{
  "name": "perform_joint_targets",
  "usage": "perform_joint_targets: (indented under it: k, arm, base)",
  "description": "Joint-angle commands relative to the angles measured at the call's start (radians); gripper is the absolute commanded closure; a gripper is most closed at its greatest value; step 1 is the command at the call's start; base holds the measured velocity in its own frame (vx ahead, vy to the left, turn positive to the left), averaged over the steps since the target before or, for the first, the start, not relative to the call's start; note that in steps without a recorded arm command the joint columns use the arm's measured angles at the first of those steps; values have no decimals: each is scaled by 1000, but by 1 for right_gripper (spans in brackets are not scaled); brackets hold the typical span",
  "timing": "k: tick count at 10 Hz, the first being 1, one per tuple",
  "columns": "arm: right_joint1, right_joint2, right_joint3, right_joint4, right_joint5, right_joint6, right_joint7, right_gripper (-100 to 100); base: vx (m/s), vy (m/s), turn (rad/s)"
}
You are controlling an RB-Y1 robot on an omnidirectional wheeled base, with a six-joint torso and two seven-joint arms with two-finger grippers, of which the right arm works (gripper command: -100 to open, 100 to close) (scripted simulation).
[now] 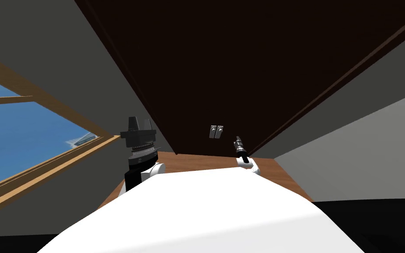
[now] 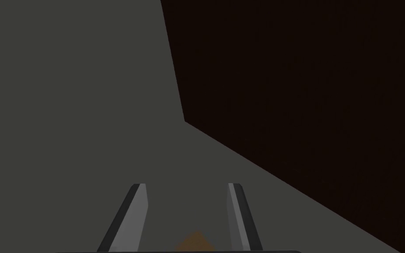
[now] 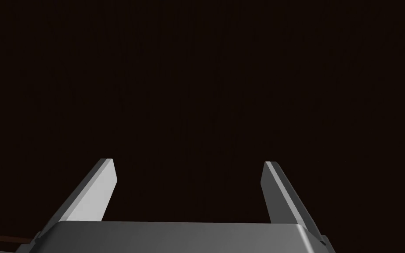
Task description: Pull the door open
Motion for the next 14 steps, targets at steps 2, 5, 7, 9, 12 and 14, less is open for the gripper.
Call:
perform_joint_targets:
  k: [2, 5, 7, 9, 12, 14]
  arm:
    - [-27, 16, 23, 2, 2, -7, 3, -100]
    - [-66, 46, 70, -8, 8, -17, 4, -100]
    - [-60, 40, 61, -8, 7, -13, 4, 100]
    - [-60, 40, 61, -8, 7, -13, 4, 100]
    - [-60, 40, 61, -8, 7, -13, 4, 100]
    - [-32, 20, 37, 1, 4, -8, 1, 100]
  base:
    - [200, -9, 117]
    - [193, 81, 185]
    - [38, 29, 0]
    - [-29, -19, 19]
    - [-7, -3, 3]
    - [-163, -84, -140]
